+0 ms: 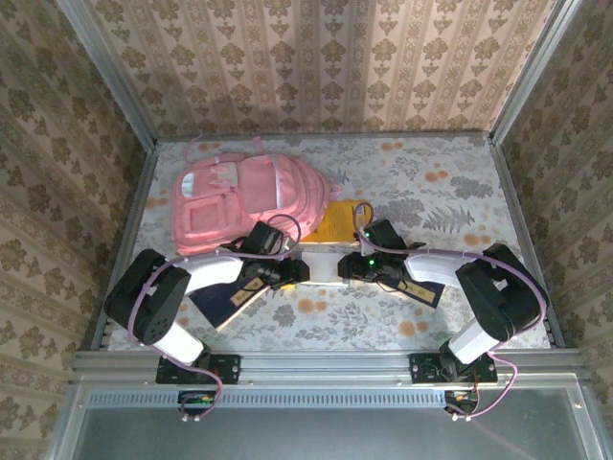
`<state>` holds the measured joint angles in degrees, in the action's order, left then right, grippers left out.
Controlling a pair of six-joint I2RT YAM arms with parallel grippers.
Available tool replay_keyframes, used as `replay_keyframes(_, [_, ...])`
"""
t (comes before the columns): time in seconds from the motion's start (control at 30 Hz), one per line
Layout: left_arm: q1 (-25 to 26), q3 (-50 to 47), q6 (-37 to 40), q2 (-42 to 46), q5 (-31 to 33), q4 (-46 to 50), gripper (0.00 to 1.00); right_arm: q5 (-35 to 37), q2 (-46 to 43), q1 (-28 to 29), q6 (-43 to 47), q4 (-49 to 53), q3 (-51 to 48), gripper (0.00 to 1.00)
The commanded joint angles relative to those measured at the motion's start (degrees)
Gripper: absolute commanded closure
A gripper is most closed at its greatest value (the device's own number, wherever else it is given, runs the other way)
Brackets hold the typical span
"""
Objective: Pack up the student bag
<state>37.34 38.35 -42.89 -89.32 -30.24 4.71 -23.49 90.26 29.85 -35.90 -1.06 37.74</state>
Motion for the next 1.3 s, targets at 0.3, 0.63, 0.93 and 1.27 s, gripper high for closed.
replay_keyframes(0.3, [-2.77,4.51,8.18,2.79,10.08,12.46,0.45,5.54,-1.15,0.34,1.53,4.31,0.26,0.61])
replay_keyframes(0.63, [-3.07,7.38,9.04,0.17,7.76,9.01,0.48,3.14,0.36,0.3,-0.22,1.12,0.19,0.69])
replay_keyframes(0.93, [-1.94,9.73,6.96,-5.47,4.82,4.93,0.5,1.1,2.02,0.3,-1.27,-0.81,-0.07,0.74])
replay_keyframes(1.27, [-0.87,5.18,2.46,1.29,-1.03,-2.8,0.53,-0.03,3.3,0.32,-2.9,-3.46,-0.54,0.76])
